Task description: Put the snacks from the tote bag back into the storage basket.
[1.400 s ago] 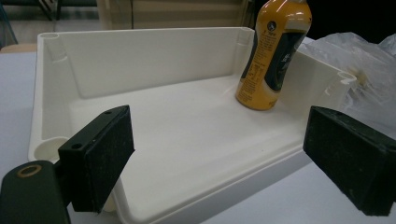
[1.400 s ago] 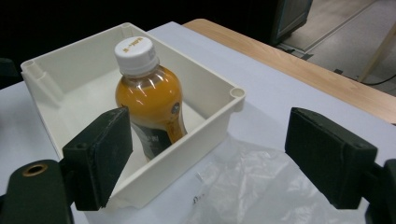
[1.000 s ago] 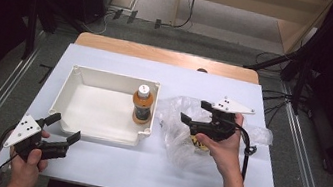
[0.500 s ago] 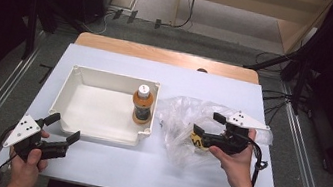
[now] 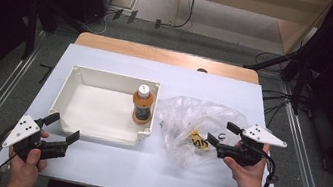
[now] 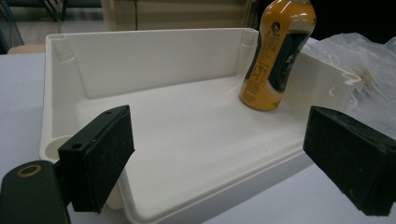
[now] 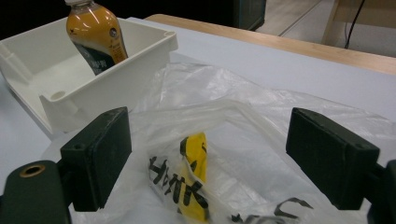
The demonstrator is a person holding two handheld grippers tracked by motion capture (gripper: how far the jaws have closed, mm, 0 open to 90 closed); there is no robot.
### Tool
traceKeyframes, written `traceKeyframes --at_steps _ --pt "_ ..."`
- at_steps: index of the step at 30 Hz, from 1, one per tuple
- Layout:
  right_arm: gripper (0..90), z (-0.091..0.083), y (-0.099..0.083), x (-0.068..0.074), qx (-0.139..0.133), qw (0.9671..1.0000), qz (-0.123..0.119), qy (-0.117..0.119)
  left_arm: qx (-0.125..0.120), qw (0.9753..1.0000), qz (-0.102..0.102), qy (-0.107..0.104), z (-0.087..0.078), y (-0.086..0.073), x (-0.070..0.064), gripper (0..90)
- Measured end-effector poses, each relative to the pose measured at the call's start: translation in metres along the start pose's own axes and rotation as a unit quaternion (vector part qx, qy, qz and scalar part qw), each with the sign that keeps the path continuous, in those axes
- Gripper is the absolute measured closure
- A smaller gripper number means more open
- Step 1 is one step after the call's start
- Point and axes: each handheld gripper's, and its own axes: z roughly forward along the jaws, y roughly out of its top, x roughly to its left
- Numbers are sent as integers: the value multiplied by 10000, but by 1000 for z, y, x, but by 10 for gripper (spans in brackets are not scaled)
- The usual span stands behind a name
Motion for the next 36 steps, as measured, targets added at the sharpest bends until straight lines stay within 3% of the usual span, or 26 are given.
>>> traceKeyframes --at_steps 13,36 --pt "116 -26 -16 -10 -137 9998 -44 -157 -6 10000 -13 13 -1 0 3 87" --pt "90 -63 -47 -32 -219 9984 112 -508 -8 9999 -26 102 -2 -1 8 87"
